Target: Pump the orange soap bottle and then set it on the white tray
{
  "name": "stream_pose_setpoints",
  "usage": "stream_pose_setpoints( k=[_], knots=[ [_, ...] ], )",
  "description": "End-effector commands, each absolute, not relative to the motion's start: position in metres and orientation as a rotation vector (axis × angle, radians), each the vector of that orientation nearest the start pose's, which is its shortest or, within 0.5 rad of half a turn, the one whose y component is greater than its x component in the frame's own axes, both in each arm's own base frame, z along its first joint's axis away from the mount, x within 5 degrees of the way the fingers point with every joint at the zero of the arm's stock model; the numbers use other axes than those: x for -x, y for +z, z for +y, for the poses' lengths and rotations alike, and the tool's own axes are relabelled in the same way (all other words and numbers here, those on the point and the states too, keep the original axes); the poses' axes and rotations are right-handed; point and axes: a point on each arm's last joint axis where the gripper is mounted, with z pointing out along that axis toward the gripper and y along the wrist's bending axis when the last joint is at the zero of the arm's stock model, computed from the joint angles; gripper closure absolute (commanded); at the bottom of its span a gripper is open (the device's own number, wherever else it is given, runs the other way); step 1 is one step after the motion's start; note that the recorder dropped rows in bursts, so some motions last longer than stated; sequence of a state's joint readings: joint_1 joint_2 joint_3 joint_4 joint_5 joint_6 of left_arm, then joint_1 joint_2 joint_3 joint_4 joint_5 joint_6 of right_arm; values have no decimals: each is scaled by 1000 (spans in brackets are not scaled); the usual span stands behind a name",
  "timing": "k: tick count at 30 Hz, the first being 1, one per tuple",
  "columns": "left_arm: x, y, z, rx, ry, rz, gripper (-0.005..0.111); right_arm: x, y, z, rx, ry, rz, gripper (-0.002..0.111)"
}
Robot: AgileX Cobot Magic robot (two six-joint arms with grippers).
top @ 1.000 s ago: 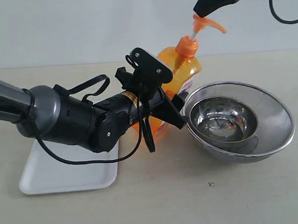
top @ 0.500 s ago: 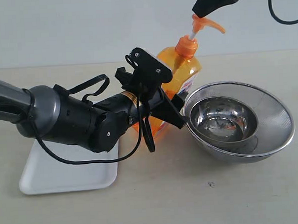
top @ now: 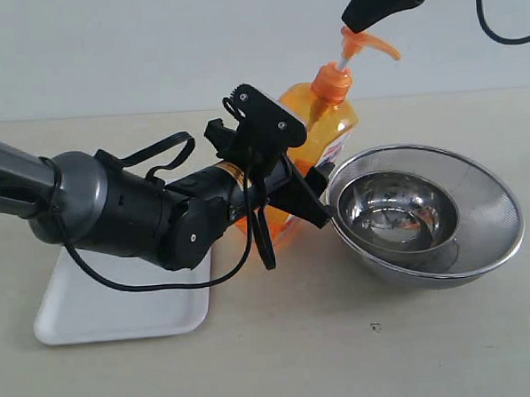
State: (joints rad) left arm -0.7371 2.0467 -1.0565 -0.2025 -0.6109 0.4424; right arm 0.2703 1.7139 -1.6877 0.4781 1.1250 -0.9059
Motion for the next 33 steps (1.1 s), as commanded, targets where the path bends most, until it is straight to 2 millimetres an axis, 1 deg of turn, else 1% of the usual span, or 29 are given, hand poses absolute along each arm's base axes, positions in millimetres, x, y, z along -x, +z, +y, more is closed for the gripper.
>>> stream_pose_setpoints(
  k=[1, 4, 9, 14, 30, 33],
  knots=[
    [-323, 164, -280, -790, -218, 1566, 102, -346, 334, 137, 1392, 422, 2272, 108],
    [-323, 164, -280, -790, -218, 1566, 102, -346, 333, 137, 1388, 424, 2277, 108],
    [-323, 164, -280, -788, -218, 1564, 102, -344, 324, 136, 1418, 437, 2290, 108],
    [-323, 164, -280, -788, -218, 1564, 102, -343, 322, 137, 1413, 467, 2291, 108],
    [-323, 164, -280, -788, -218, 1564, 102, -343, 321, 138, 1409, 470, 2298, 108],
    [-323, 164, -280, -788, -218, 1564, 102, -342, 315, 137, 1416, 482, 2315, 108]
  ],
)
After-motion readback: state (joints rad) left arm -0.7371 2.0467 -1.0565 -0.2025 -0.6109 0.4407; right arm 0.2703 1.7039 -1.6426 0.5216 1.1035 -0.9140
